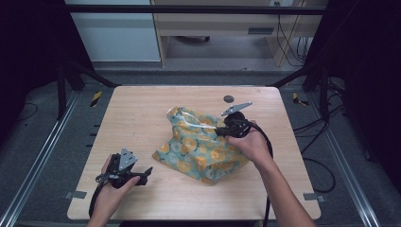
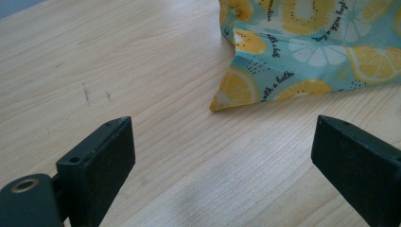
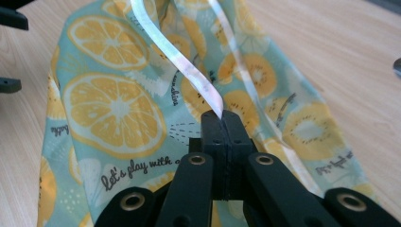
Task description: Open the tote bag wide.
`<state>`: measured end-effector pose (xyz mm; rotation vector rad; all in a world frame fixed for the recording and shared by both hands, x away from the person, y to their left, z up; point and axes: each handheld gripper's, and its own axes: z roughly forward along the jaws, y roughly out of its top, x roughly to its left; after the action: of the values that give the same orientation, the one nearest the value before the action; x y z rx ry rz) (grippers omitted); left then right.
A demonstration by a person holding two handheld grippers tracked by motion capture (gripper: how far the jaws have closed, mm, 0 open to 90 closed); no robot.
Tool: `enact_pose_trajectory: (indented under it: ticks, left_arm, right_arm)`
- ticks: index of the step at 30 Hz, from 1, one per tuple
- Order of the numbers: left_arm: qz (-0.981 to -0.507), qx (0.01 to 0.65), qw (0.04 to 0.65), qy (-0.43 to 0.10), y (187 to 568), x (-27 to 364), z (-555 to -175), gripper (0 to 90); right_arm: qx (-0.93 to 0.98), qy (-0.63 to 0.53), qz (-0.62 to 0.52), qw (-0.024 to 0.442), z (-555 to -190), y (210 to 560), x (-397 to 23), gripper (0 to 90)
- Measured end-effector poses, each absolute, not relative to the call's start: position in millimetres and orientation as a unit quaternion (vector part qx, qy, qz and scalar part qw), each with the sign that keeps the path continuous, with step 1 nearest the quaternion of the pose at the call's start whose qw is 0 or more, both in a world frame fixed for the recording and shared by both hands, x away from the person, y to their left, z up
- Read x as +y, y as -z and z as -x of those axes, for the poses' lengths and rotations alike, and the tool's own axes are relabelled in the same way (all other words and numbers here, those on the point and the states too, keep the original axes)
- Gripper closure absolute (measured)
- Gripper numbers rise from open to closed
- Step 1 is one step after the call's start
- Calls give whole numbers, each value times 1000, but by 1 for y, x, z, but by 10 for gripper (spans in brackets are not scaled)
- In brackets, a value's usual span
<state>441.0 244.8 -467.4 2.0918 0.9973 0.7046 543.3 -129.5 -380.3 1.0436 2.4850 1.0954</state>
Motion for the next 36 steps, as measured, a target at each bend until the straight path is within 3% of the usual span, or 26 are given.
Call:
enact_pose_trajectory:
  ticks: [10,19,28,36]
  left_arm:
    - [-803,390,355,-277,466,248,-441,67]
    - [-797,396,357,-283,464,250,-441,68]
    - [-794,399,360,-284,464,252,-441,68]
    - [-793,402,360,-284,463,253,-441,68]
  right_arm:
    - [829,-428,-328,151,-520,354,-134,900]
    - [827,-464,-261,180,-471,337,-118,900]
    - [833,-479,-220,169,-427,350,-100,900]
    - [835,-480,-219,154,-411,365,-100,900]
